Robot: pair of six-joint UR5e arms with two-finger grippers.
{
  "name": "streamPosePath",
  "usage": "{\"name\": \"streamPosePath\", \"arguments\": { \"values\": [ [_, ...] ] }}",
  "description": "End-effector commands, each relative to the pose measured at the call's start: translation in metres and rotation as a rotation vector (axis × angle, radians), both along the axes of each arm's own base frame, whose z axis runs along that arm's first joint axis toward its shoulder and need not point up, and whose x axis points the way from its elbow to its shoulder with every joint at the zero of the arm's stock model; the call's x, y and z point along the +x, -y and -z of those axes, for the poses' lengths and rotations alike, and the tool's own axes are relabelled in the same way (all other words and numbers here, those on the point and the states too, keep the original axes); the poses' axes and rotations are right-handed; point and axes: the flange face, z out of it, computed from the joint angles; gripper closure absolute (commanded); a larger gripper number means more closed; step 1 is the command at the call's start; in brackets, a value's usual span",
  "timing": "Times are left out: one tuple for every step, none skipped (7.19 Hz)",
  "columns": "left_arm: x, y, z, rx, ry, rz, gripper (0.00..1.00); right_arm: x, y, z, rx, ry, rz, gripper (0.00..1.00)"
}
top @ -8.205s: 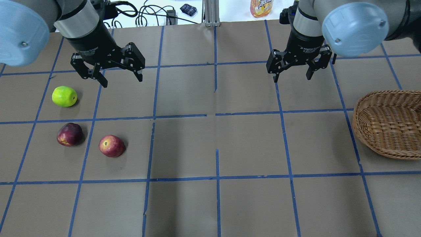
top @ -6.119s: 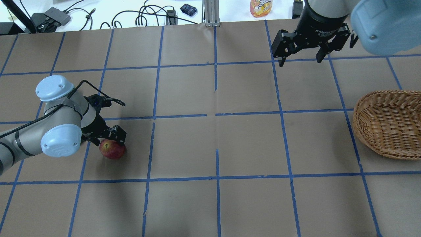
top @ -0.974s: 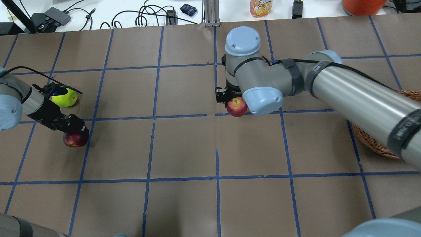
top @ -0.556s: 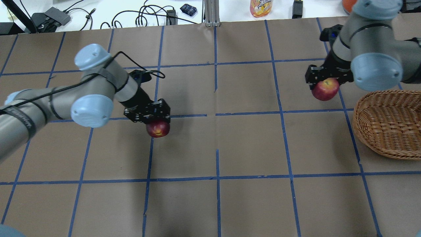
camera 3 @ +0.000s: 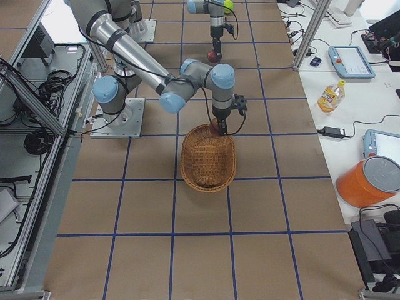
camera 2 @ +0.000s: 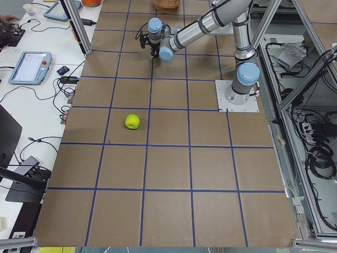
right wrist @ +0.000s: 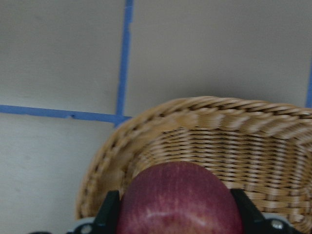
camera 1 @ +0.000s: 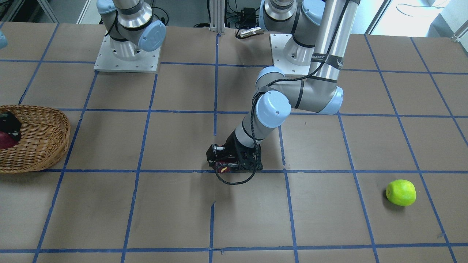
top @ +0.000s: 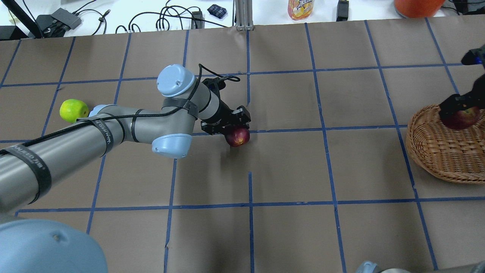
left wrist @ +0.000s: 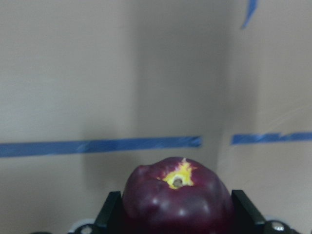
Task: Put all apples into basket
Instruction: 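Carry red apple to basket with right while left sets dark apple centrally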
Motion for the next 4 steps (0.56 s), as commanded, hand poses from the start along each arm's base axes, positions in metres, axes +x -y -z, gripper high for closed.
{"name": "streamPosePath", "arguments": {
  "values": [
    [-0.013,-0.016,0.016,0.013,-0.003,0.021,0.0,-0.092,-0.035,0.051,-0.09,0.018,-0.005,0.77],
    [-0.002,-0.012,0.0,-0.032,-0.006,0.024,0.0,-0.097,-0.034,0.06,-0.095,0.039,-0.012,0.34],
    [0.032,0.004,-0.034,-0.098,0.001,-0.037,0.0,-0.094,-0.036,0.057,-0.092,0.042,-0.016,0.0],
    [0.079,0.014,-0.071,-0.162,0.002,-0.105,0.0,-0.093,-0.037,0.053,-0.09,0.04,-0.016,0.0]
  ]
}}
